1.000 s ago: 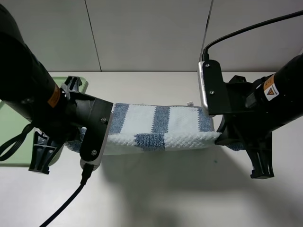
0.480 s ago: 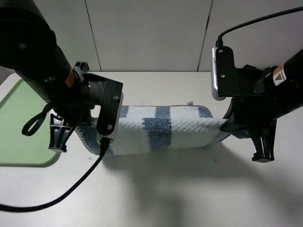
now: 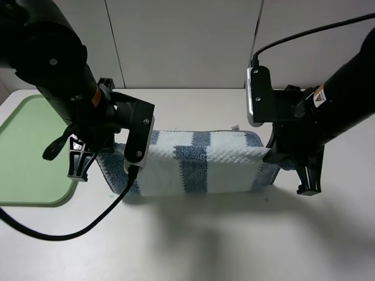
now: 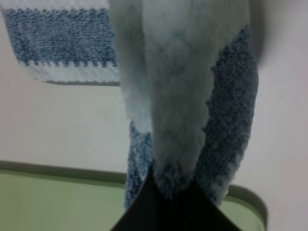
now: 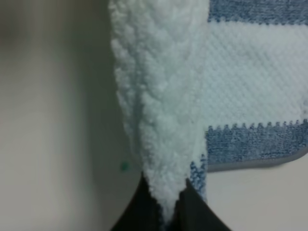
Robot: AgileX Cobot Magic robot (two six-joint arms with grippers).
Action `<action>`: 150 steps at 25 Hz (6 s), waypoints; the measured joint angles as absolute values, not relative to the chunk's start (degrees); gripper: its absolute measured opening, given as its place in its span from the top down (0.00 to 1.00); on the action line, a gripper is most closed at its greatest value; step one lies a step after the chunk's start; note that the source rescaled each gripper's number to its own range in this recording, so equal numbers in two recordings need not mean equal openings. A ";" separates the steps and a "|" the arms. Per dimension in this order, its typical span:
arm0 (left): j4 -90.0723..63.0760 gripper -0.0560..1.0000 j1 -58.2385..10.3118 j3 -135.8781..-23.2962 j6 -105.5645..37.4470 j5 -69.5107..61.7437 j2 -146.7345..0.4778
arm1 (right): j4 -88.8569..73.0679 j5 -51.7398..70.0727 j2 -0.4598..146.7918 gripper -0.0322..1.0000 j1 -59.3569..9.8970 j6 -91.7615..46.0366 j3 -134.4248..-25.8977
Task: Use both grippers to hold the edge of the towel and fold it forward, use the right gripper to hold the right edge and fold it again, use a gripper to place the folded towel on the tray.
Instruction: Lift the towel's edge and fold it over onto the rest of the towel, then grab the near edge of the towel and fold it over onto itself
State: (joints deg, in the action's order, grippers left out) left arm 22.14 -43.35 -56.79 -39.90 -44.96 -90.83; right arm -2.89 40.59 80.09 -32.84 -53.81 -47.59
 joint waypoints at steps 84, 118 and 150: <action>27.11 0.78 -30.54 -63.23 -40.98 -24.02 -108.42 | -8.04 28.75 100.40 0.36 -23.67 -58.15 -58.19; 27.17 0.00 -30.54 -63.23 -28.23 -19.77 -107.85 | -5.03 27.25 97.34 0.00 -23.67 -46.51 -58.19; 19.64 0.00 -30.54 -62.70 9.88 -55.24 -63.25 | -5.03 26.26 96.89 0.00 -23.67 -46.51 -58.19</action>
